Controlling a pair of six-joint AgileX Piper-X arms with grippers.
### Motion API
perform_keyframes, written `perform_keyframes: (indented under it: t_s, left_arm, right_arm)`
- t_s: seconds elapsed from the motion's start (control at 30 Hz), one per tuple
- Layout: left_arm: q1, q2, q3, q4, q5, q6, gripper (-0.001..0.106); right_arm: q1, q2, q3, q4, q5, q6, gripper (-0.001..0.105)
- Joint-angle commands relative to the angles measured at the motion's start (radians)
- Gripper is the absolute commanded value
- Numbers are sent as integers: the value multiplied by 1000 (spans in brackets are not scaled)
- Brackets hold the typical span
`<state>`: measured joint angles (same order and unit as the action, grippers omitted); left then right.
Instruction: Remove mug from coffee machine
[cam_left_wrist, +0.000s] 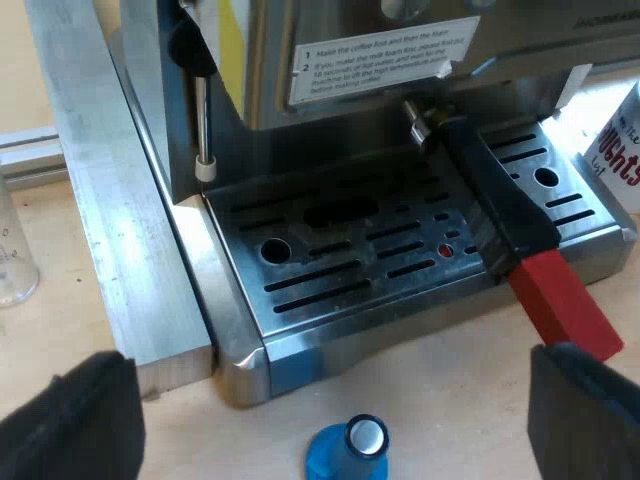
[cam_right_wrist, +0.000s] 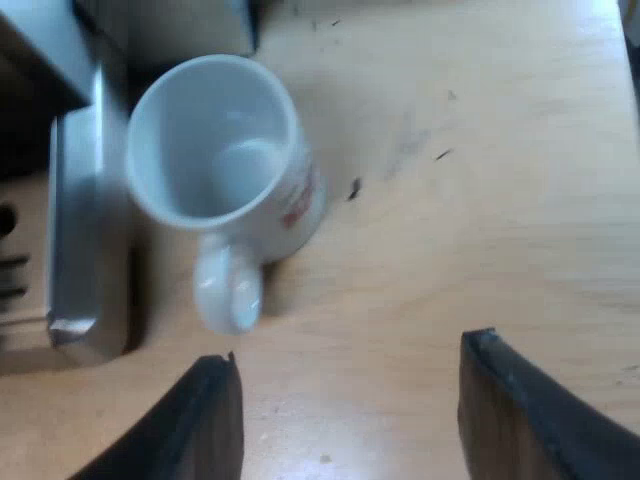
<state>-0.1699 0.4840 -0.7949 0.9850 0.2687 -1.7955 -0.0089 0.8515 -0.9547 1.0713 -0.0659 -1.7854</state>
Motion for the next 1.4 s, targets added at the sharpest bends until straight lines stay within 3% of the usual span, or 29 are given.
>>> perform_keyframes:
  t_s: [0.03,0.27,0.37,0.5,0.6,0.7,0.9,1.17,1.4]
  left_arm:
    - [-1,-1,-8,-3,-53,-14,80]
    - [8,-1,-8,-3,-91,-13,80]
    - [61,-1,-8,-3,-98,-8,80]
    - [172,-1,-8,6,3,5,80]
    - [178,-28,-8,28,22,6,80]
    - [176,-96,-8,45,-20,9,80]
    - [176,-252,-8,68,-15,9,80]
    - [176,-507,-8,103,-34,9,80]
    - [176,-642,-8,132,-54,76,80]
  right_arm:
    - [-13,-33,-9,-13,11,-50,51]
    - [-13,-101,-9,-10,93,-81,51]
    - [-13,-129,-9,-11,93,-81,51]
    - [-13,-165,-4,6,93,-78,51]
    - [-13,-200,10,10,93,-75,51]
    - [-13,-253,34,10,93,-75,51]
    - [-13,-369,78,10,93,-75,51]
    - [-11,-651,151,10,89,-75,51]
    - [-11,-893,197,14,83,-48,51]
